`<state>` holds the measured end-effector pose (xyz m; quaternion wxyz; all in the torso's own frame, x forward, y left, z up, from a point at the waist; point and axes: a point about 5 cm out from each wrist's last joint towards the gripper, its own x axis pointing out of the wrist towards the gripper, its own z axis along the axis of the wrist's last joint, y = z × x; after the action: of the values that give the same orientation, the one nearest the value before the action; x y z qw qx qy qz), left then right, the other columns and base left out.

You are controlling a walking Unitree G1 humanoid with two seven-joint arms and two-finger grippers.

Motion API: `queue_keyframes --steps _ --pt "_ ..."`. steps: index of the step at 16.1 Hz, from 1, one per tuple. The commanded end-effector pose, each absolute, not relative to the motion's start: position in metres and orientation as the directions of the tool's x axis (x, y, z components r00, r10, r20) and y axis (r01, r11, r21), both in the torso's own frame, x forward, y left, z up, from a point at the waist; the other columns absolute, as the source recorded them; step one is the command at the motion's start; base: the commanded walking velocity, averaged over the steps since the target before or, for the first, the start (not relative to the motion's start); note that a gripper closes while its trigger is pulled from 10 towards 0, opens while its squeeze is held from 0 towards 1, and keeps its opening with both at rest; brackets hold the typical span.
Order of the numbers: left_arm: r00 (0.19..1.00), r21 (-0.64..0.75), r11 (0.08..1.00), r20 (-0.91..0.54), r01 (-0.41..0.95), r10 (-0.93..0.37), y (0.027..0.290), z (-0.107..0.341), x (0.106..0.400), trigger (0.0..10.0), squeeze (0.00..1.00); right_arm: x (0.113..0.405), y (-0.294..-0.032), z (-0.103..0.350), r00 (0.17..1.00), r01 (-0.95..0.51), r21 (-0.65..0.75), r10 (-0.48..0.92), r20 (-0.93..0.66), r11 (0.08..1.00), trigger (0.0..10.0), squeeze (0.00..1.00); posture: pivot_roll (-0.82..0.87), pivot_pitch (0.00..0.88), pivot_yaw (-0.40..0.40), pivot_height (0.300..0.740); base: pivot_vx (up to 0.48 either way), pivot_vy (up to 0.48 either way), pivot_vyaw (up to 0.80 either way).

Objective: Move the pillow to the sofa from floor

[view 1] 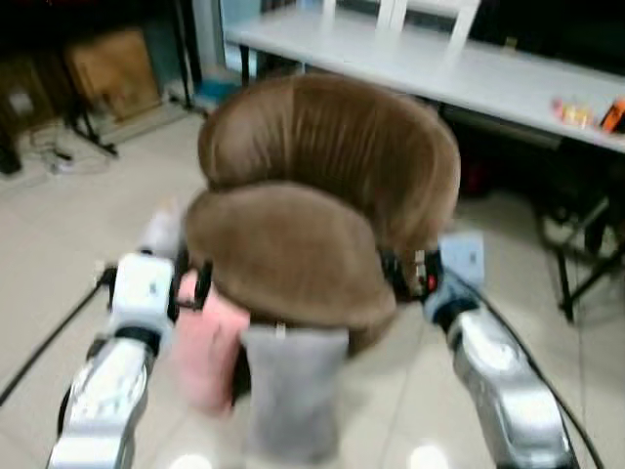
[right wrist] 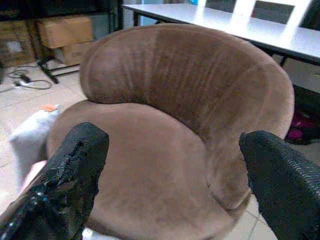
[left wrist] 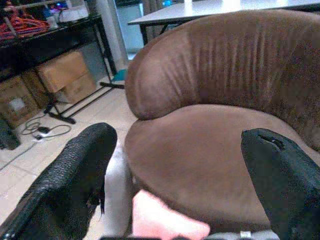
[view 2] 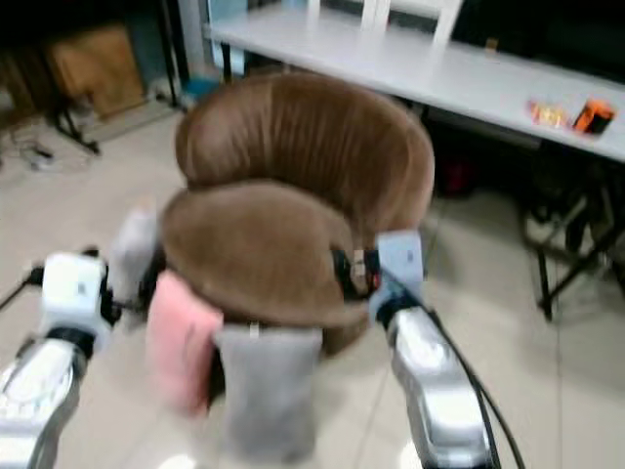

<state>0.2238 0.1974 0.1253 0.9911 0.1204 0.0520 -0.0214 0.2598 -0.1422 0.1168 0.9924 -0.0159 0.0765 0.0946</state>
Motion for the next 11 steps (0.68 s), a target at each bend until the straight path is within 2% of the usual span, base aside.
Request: queue_keyframes --steps 1,2,5,7,11 --pt "0.993 0.226 0.97 -0.089 0.09 -0.071 0.187 0.129 0.226 10.0 0.0 0.258 -0.154 0.115 0.974 -0.16 -0.04 0.151 -0.168 0.986 10.0 0.0 -0.03 0.0 -0.051 0.74 0.394 0.0 0.0" --pt "0.993 0.225 0.97 -0.089 0.09 -0.071 0.187 0.129 0.226 10.0 0.0 0.258 -0.152 0.116 0.972 -0.178 -0.042 0.169 -0.163 0.983 10.0 0.0 -0.03 0.0 -0.051 0.74 0.39 0.0 0.0" --pt "0.994 0.223 0.971 -0.088 0.086 -0.068 0.187 0.129 0.226 10.0 0.0 0.258 -0.148 0.117 0.969 -0.201 -0.05 0.191 -0.159 0.978 10.0 0.0 -0.03 0.0 -0.054 0.74 0.391 0.0 0.8" --pt "0.994 0.226 0.971 -0.087 0.082 -0.063 0.188 0.129 0.226 10.0 0.0 0.258 -0.151 0.114 0.969 -0.181 -0.019 0.175 -0.171 0.983 10.0 0.0 -0.03 0.0 -0.057 0.74 0.371 0.0 0.0" --pt "0.995 0.248 0.966 -0.089 0.067 -0.047 0.189 0.129 0.226 10.0 0.0 0.257 -0.159 0.11 0.964 -0.204 -0.053 0.191 -0.185 0.978 10.0 0.0 -0.03 0.0 -0.057 0.74 0.0 0.0 0.0"
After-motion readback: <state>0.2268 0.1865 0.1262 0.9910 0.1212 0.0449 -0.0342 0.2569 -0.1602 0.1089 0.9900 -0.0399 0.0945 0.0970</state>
